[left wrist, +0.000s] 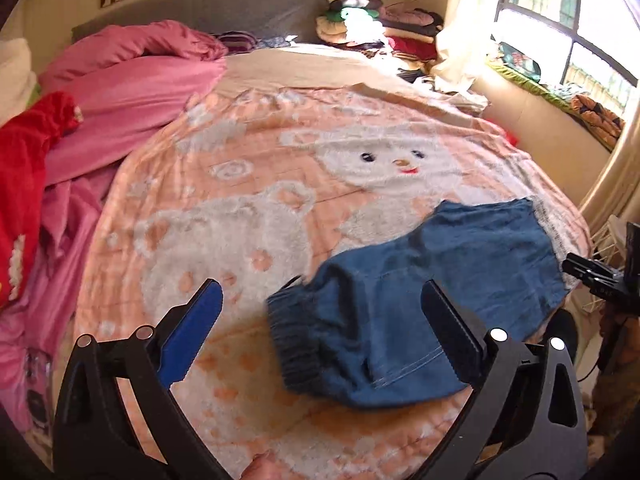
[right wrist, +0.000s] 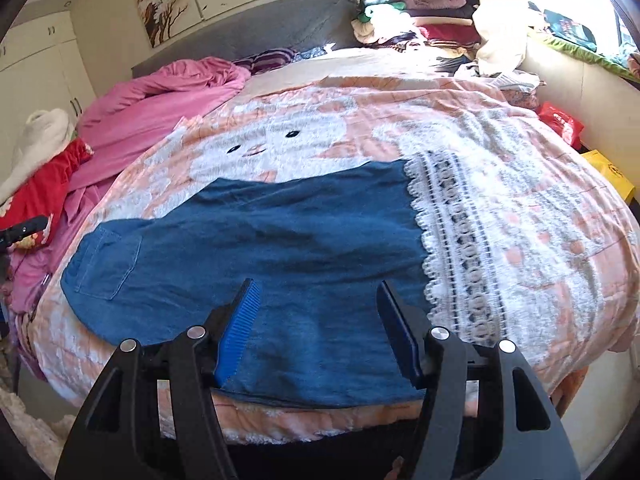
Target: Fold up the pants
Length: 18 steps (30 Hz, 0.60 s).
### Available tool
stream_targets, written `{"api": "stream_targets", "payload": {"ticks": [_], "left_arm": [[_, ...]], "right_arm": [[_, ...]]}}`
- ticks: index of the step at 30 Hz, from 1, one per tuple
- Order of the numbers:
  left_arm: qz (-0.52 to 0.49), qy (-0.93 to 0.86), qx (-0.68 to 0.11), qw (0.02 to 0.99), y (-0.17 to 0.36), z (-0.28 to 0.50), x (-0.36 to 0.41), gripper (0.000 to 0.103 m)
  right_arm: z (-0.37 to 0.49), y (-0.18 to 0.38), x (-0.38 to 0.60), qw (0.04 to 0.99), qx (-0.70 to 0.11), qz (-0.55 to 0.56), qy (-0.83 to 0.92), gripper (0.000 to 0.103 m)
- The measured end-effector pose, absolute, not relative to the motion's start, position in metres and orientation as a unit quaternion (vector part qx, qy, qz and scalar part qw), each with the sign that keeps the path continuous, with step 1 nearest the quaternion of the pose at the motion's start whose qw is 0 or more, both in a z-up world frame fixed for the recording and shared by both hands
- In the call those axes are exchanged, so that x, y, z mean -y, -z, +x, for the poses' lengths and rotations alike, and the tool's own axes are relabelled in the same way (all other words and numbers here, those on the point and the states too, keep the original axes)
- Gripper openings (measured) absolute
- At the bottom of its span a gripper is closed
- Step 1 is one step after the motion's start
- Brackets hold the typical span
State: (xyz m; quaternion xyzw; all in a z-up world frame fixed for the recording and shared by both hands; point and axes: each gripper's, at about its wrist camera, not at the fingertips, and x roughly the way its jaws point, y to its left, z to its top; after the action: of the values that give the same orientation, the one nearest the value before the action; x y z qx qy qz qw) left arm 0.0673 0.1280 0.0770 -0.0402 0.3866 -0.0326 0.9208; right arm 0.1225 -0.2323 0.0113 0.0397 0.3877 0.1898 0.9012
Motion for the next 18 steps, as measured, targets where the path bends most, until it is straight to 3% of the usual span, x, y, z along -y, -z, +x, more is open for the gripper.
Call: {"api": "stream_targets", "payload": {"ticks": [10,18], "left_arm": [[0.019,0.177,-0.388,0.905,-0.052,0.166,0.017,0.094],[-0.004,0.18,-0.45,0.875,-0.002,0.226,0.026,0.094]], "right_arm": [[0.154,-0.031,0.29,0.917,-0.378,0.04,-0.125,0.06],[0.217,-0.022,0.301,0.903,-0.406,0.041,-0.135,0.06]]}}
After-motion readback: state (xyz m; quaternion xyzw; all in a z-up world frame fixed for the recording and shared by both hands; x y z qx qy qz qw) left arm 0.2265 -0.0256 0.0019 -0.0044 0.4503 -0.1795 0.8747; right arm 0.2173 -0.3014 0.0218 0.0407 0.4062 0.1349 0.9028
